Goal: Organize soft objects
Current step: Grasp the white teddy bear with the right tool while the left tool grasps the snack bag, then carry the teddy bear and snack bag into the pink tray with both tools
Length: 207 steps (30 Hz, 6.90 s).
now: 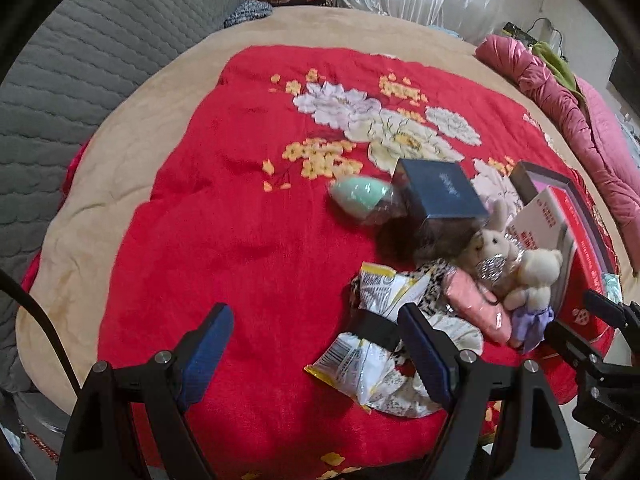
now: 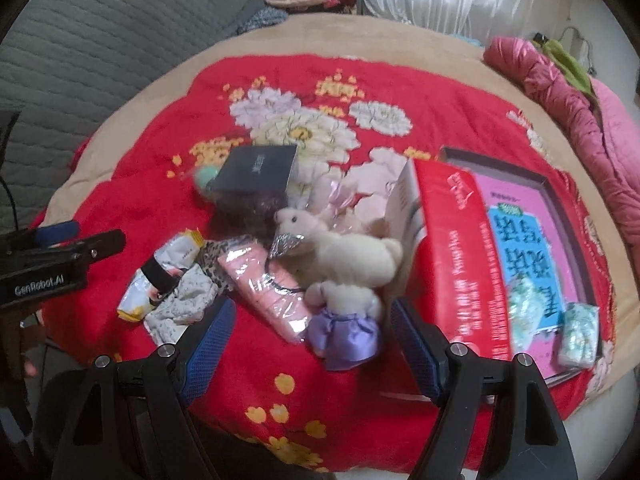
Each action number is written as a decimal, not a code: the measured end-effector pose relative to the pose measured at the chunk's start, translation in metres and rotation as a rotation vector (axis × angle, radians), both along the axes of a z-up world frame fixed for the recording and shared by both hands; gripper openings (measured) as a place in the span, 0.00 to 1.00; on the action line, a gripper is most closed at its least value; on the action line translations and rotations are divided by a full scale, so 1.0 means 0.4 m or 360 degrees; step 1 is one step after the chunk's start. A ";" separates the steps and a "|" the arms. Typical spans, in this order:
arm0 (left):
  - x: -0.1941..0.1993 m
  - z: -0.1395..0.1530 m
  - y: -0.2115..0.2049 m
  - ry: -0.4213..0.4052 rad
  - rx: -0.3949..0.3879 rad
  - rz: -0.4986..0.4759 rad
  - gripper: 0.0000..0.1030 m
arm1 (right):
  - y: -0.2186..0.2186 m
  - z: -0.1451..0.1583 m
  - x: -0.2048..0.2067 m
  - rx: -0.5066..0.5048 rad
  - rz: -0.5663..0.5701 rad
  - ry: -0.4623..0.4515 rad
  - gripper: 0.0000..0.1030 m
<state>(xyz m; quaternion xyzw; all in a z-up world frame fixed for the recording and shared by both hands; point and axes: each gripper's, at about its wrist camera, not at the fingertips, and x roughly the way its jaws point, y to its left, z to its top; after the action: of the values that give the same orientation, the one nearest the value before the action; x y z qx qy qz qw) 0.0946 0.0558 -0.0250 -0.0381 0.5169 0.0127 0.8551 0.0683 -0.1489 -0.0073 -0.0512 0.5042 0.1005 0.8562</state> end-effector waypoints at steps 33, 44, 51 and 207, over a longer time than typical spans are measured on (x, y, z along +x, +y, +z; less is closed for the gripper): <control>0.023 -0.123 -0.033 0.0136 -0.0066 -0.0123 0.81 | 0.077 -0.142 0.115 -0.0505 -0.0149 0.0032 0.74; 0.029 -0.133 -0.030 0.0152 -0.0095 -0.0100 0.81 | 0.097 -0.168 0.121 -0.0665 -0.0062 -0.0005 0.47; 0.031 -0.140 -0.020 0.0156 -0.0141 -0.0094 0.81 | 0.082 -0.141 0.114 -0.0555 -0.0063 -0.0033 0.44; 0.129 -0.020 -0.919 0.0167 -0.0069 -0.0928 0.37 | -0.752 0.002 0.013 0.0075 -0.0715 -0.0120 0.67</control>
<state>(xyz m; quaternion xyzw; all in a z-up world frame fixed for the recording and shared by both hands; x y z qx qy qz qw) 0.1462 -0.3116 -0.0330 0.0946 0.5498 -0.2424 0.7938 0.0736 -0.4495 -0.0064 0.0788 0.4681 -0.0829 0.8763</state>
